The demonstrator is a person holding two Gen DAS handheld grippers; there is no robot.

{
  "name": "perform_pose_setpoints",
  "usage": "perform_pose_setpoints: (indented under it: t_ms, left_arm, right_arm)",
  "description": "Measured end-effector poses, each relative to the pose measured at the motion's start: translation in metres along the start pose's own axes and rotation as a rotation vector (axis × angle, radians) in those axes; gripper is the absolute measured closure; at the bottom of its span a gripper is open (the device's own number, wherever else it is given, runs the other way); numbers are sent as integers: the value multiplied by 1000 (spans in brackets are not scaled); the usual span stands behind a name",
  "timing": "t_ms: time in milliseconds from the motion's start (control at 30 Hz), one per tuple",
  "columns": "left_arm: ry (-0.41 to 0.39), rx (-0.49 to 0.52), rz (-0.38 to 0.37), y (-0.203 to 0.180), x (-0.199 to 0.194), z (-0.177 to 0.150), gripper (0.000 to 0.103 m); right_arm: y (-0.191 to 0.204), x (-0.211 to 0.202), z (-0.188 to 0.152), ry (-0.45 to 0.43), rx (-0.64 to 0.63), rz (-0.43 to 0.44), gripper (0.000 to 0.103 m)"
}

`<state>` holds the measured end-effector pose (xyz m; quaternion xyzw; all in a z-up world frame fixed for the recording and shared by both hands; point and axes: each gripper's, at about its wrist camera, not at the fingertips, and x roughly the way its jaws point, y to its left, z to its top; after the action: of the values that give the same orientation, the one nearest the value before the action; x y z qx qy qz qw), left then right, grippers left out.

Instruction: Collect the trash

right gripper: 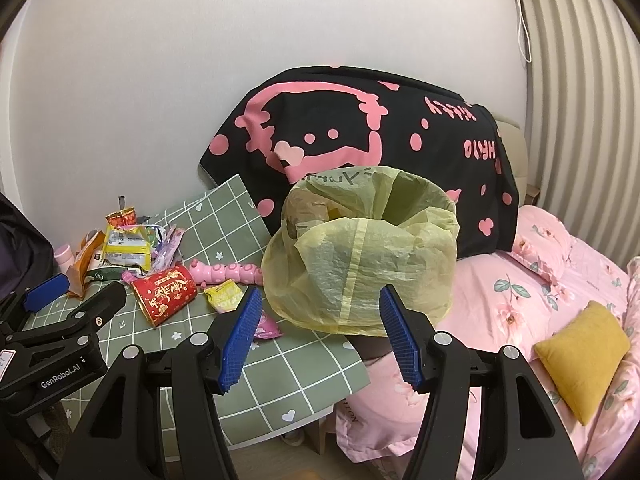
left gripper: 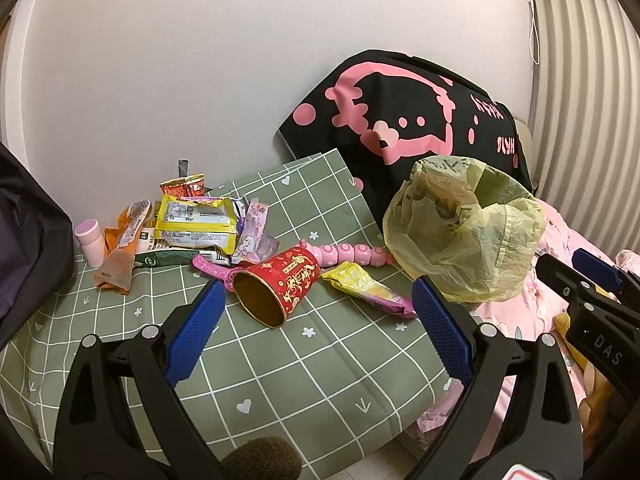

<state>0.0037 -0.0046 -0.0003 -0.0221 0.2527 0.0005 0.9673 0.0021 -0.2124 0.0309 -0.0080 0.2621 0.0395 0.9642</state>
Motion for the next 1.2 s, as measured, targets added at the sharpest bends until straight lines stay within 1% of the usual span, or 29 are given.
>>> perform_pose_setpoints:
  t_ms: [1133, 1200]
  left_arm:
    - [-5, -1, -2, -3, -4, 4, 13]
    - [-5, -2, -2, -3, -4, 4, 13]
  right_arm:
    - [-1, -1, 0, -3, 3, 0, 45]
    - [-7, -3, 2, -3, 8, -1, 45]
